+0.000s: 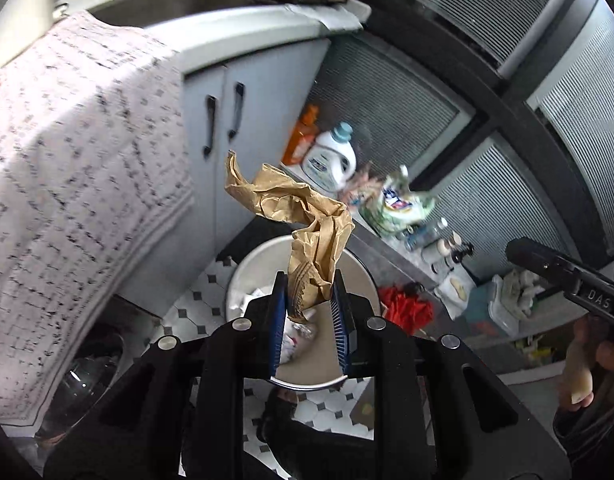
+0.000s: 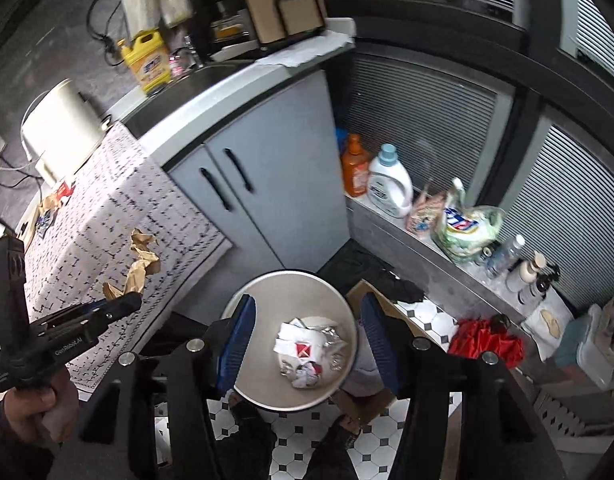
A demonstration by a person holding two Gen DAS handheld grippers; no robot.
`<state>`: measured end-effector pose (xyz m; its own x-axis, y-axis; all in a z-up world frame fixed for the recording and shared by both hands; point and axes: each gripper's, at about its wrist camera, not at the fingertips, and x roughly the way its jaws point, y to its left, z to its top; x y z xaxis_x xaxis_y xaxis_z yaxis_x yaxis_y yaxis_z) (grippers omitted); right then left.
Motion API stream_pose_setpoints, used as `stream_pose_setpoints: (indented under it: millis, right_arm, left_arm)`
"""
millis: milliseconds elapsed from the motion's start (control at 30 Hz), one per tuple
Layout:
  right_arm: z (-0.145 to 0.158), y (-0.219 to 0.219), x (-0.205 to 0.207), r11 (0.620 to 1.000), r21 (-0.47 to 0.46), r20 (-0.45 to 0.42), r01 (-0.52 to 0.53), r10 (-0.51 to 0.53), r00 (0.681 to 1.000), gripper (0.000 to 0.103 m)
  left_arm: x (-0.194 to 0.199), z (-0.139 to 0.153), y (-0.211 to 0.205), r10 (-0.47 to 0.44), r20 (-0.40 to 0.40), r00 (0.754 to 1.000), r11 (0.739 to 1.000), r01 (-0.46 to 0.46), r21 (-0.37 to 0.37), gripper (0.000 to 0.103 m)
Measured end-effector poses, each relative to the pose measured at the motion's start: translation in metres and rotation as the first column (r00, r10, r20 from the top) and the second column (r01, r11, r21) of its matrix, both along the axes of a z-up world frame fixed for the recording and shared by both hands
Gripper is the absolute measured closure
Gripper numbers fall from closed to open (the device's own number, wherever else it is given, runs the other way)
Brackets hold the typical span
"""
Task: Collect trash
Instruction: 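Open the right tool over the bin while the left tool drops the brown paper, then raise both open tools back up to the counter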
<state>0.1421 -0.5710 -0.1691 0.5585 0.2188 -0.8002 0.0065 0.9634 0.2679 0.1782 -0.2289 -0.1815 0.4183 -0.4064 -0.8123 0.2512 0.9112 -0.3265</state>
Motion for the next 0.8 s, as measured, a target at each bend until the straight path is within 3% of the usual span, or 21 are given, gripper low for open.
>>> stream_pose_setpoints:
  millis: [100, 133, 167, 267, 533, 800]
  right_arm:
    - [-0.004, -0.013, -0.005, 1.0, 0.001, -0.011, 0.022, -0.022, 1.0, 0.048]
    - [-0.005, -0.015, -0.006, 1.0, 0.001, -0.013, 0.026, -0.026, 1.0, 0.048]
    - [-0.006, -0.019, -0.007, 1.0, 0.0, -0.015, 0.03, -0.03, 0.999, 0.048]
    - [-0.007, -0.026, -0.008, 0.999, -0.001, -0.015, 0.037, -0.037, 0.999, 0.048]
    - [-0.014, -0.025, -0.004, 1.0, 0.018, -0.03, 0.018, -0.018, 0.999, 0.047]
    - [0.001, 0.017, 0.017, 0.998, 0.027, 0.023, -0.065, 0.065, 0.998, 0.023]
  left_arm:
    - [0.0, -0.007, -0.018, -0.037, -0.02, 0.999, 0.999, 0.037, -0.006, 0.08]
    - [0.0, -0.008, -0.022, -0.047, -0.025, 0.999, 0.999, 0.047, -0.012, 0.073]
    - [0.001, -0.01, -0.026, -0.058, -0.032, 0.998, 0.998, 0.057, -0.019, 0.059]
    - [0.001, -0.012, -0.032, -0.062, -0.03, 0.998, 0.998, 0.061, -0.025, 0.041]
    - [0.002, -0.005, -0.013, -0.006, -0.015, 1.0, 1.0, 0.006, 0.005, 0.025]
    - [0.0, 0.02, 0.045, 0.128, 0.05, 0.99, 0.991, -0.13, 0.043, 0.009]
